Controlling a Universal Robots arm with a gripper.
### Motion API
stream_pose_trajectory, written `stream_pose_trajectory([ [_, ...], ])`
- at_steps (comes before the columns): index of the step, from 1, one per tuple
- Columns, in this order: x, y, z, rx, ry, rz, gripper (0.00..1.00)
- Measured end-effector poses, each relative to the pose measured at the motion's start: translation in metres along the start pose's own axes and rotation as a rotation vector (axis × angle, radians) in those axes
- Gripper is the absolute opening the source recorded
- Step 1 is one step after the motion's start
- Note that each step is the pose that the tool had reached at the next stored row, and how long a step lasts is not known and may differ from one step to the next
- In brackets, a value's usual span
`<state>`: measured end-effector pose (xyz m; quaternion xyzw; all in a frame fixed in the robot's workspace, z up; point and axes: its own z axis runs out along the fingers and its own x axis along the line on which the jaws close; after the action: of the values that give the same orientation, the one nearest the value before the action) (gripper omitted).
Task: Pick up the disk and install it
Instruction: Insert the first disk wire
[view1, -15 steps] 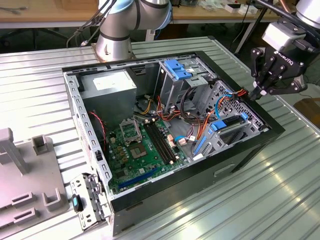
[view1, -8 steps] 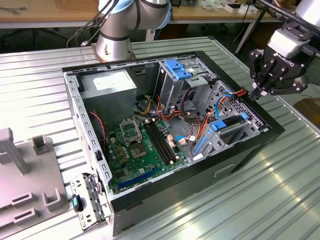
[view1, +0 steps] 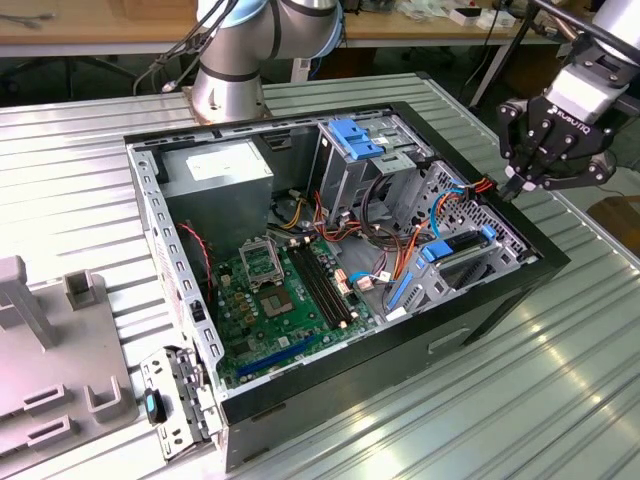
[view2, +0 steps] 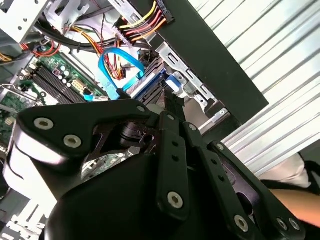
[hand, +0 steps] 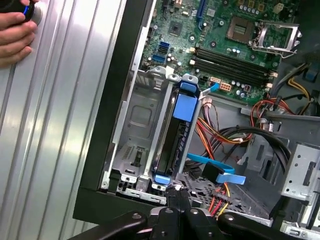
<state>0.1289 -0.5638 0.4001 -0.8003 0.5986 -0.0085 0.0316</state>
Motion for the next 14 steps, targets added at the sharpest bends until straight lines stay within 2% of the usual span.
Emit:
stream_pose_trajectory([
  [6, 0.0009, -0.0035, 0.0014, -0.0022, -0.0056, -0.091, 0.11],
  [8, 0.0010, -0.0057, 0.0019, -0.0026, -0.0064, -0.107, 0.11],
  [11, -0.0051, -0.0172, 0.0035, -0.0035, -0.0044, -0.109, 0.11],
  [14, -0.0177, -0.0307, 0.0061, -0.0065, 0.0029, -0.109, 0.11],
])
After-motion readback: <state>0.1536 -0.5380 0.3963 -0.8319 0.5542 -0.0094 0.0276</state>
